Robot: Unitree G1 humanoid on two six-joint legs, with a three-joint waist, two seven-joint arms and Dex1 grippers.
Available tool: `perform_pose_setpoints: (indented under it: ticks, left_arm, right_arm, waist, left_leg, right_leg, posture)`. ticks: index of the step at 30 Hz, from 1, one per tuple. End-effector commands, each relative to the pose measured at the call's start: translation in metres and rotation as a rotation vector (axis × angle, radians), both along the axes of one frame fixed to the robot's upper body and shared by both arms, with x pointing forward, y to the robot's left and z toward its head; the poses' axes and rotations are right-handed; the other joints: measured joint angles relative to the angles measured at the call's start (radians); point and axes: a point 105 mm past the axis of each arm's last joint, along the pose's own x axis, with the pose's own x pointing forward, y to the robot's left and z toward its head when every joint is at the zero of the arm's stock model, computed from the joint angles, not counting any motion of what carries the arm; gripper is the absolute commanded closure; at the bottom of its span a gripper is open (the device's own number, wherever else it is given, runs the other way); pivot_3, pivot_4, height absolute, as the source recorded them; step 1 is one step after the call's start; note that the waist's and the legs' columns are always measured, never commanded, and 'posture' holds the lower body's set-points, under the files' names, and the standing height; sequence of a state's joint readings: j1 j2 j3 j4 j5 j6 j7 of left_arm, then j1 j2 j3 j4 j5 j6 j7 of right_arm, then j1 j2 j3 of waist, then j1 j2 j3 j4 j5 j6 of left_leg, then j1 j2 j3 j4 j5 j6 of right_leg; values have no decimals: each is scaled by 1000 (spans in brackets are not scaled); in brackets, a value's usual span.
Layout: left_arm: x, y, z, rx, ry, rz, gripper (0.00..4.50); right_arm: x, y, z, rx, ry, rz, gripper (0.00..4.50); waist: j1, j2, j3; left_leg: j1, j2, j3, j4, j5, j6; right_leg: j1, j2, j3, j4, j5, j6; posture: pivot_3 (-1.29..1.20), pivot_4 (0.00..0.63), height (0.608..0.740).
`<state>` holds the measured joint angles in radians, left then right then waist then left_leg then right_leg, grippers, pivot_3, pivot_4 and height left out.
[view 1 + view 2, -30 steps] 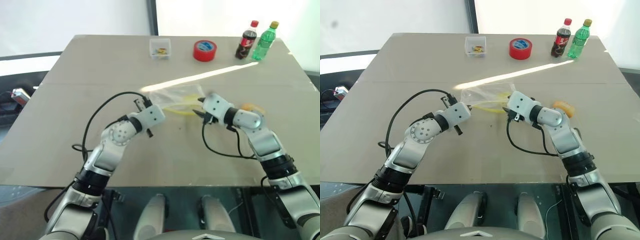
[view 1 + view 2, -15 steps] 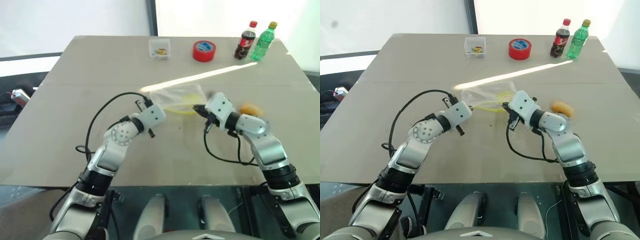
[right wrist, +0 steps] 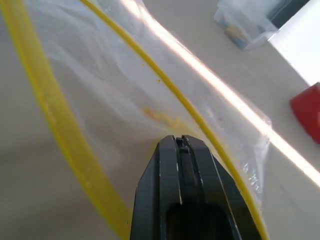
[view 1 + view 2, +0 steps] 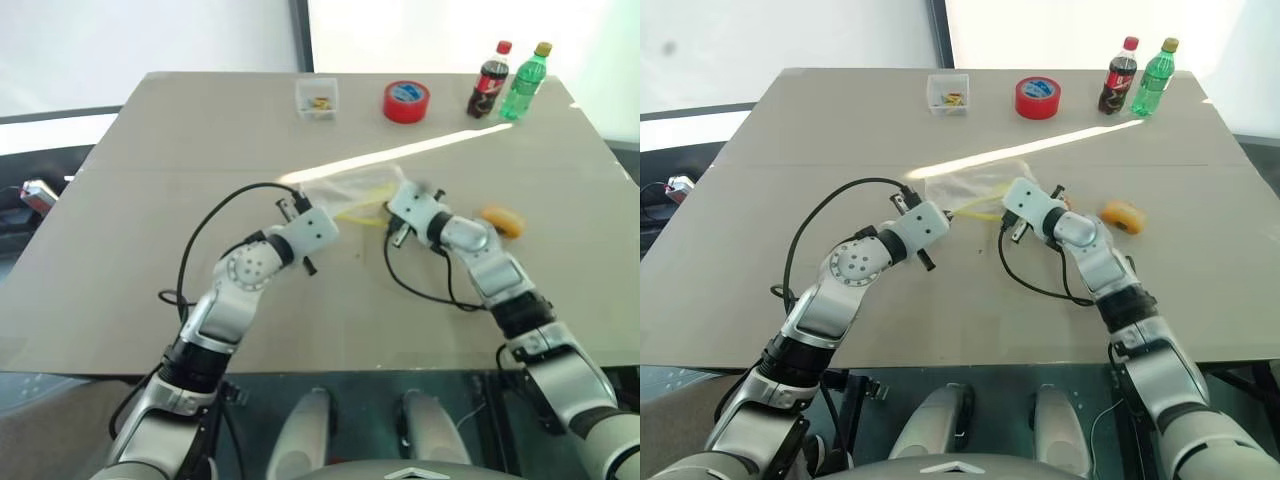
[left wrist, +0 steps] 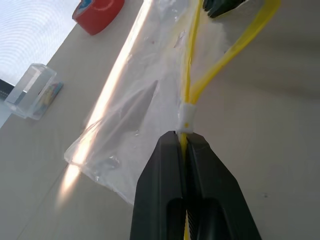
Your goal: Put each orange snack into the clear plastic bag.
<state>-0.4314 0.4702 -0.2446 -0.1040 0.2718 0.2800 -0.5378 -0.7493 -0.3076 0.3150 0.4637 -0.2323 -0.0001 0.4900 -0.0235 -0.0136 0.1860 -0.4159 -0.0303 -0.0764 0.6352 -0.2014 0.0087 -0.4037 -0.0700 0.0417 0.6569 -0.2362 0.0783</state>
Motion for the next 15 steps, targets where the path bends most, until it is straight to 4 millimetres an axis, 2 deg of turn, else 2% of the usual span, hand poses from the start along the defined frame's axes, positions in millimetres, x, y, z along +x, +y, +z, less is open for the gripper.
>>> perform_pose_setpoints:
  ticks: [1, 3, 8, 12, 15]
  left_arm:
    - [-1, -7, 14, -8, -55, -17, 4500]
    - [-1, -10, 15, -17, -58, -18, 4500]
    - [0, -12, 16, -30, -57, -11, 4500]
    - [2, -11, 17, -34, -60, 6, 4500]
    - [4, -10, 17, -36, -60, 23, 4500]
  right_arm:
    - [5, 14, 16, -104, -156, 53, 3633]
    - [12, 15, 17, -160, -205, 39, 2732]
    - [14, 25, 19, -244, -290, 72, 63]
    - [12, 29, 22, -275, -344, 96, 63]
    - [6, 28, 27, -200, -316, 109, 63]
  waist:
    - [-4, 0, 0]
    - [-7, 0, 0]
    - [-17, 0, 0]
    - [-19, 0, 0]
    - [-19, 0, 0]
  left_leg:
    - [0, 0, 0, 0, 0, 0]
    - [0, 0, 0, 0, 0, 0]
    - [0, 0, 0, 0, 0, 0]
    - [0, 0, -1, -1, 0, 0]
    - [0, 0, -1, -1, 0, 0]
  right_leg:
    - [0, 0, 0, 0, 0, 0]
    - [-1, 0, 1, 0, 0, 0]
    - [-1, 0, 2, 1, 0, 0]
    - [-2, 0, 3, 1, 0, 0]
    - [-2, 0, 3, 1, 0, 0]
  posture:
    - [0, 150, 740]
    - [0, 150, 740]
    - [0, 150, 740]
    - [0, 150, 740]
    - [0, 150, 740]
